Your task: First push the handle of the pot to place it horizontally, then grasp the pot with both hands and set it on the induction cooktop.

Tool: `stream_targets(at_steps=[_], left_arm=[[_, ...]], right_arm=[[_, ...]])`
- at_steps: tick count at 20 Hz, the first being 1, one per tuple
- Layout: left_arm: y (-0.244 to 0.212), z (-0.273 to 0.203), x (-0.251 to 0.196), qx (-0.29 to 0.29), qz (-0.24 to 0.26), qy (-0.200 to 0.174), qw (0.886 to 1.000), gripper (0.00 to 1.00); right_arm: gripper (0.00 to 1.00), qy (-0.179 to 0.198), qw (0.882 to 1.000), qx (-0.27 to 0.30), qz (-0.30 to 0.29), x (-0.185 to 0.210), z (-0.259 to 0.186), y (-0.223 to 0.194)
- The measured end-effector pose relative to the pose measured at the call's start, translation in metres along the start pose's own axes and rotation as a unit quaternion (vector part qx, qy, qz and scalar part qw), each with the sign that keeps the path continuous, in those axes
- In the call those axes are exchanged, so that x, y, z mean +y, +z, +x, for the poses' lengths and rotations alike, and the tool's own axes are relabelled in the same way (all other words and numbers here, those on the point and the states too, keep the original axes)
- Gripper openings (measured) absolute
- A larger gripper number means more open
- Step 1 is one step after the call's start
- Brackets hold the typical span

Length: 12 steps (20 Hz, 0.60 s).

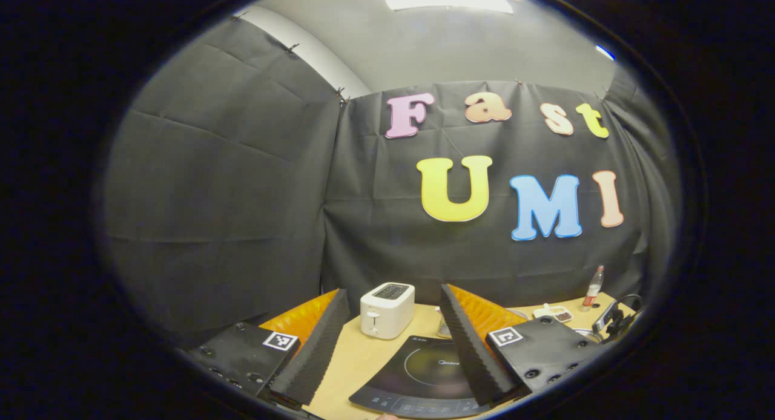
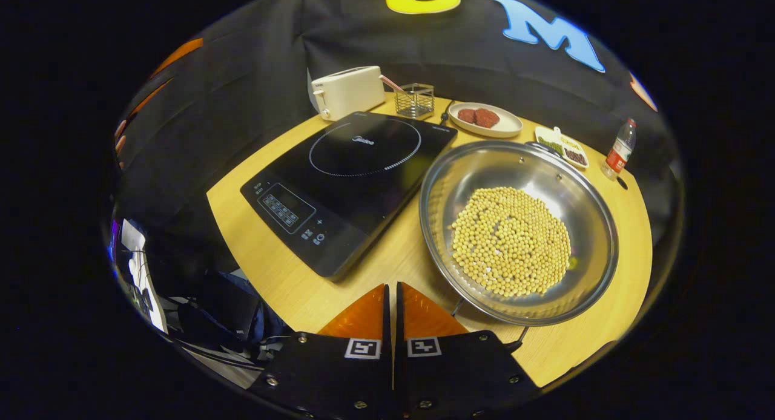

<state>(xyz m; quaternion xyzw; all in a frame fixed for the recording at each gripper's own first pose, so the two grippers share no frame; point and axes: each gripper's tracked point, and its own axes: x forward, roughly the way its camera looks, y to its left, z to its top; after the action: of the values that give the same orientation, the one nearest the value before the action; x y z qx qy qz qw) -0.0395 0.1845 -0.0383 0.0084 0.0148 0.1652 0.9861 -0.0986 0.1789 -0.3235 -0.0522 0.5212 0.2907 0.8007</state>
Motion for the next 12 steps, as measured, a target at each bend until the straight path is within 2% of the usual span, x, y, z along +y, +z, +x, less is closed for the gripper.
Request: stream_targets(at_steps=[3,7,12], left_arm=[[-0.001,0.004,-0.016,0.002,0.001,-0.01,1.0,1.0],[-0.001,0.012,-0.041,0.003,-0.003,-0.028,1.0,0.99],[-0.002,0.018,-0.073,0.003,0.0,-0.049,0.999,0.99]], right_arm=[[0.01,0.006,1.0,0.007,0.027,-0.008,0.003,-0.002],[0.01,-0.008,0.999,0.013,0.033,-0.024,-0.004,-0.014],[0.01,-0.03,0.997,0.014,0.068,-0.053,-0.017,-0.029]])
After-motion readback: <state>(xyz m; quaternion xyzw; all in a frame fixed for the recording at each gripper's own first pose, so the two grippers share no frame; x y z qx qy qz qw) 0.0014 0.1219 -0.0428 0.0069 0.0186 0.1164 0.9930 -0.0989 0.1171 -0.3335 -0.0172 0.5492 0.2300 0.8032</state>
